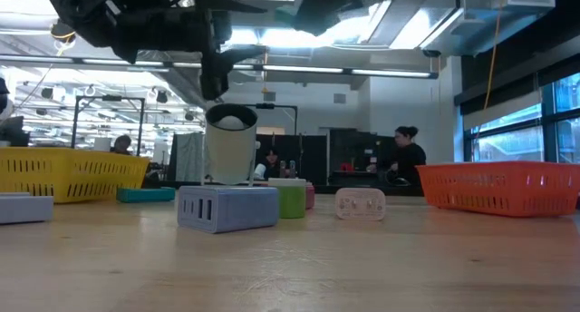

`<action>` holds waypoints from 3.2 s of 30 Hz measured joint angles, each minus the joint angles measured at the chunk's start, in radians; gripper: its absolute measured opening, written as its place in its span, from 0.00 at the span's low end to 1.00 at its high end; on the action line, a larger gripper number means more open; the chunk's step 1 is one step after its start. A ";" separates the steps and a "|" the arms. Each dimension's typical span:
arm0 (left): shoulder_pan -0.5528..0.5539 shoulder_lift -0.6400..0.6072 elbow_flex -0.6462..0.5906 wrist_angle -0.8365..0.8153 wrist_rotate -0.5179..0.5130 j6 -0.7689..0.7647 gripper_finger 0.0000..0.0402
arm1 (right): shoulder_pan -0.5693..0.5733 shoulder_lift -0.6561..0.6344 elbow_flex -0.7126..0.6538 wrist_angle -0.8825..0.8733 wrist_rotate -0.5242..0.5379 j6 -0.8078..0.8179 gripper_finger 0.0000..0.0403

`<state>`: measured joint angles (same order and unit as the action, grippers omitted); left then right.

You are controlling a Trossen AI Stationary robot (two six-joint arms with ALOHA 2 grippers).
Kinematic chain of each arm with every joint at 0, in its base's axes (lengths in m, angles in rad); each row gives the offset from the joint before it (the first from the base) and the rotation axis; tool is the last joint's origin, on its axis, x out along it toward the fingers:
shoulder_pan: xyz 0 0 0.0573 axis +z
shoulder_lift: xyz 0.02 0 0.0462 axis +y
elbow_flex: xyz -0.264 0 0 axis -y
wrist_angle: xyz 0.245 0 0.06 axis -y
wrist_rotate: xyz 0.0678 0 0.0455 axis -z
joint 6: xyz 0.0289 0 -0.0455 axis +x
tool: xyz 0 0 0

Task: Pick & Place Office items
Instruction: Put the top light blue digital clock into the yellow basket

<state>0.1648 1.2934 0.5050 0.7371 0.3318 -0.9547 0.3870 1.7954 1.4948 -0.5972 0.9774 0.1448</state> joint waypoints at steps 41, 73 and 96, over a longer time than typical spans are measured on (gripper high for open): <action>-0.055 0.047 0.103 -0.216 -0.067 0.068 0.37 | -0.043 0.060 -0.005 0.098 -0.132 0.024 0.39; -0.061 0.047 0.102 -0.189 -0.062 0.090 0.15 | -0.046 0.066 -0.005 0.132 -0.178 0.011 0.49; 0.003 -0.059 0.102 -0.272 -0.006 0.206 0.15 | -0.040 0.056 -0.005 0.117 -0.138 0.058 0.72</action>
<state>0.1675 1.2341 0.6067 0.4654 0.3260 -0.7488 0.3466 1.8511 1.4899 -0.4800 0.8396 0.2028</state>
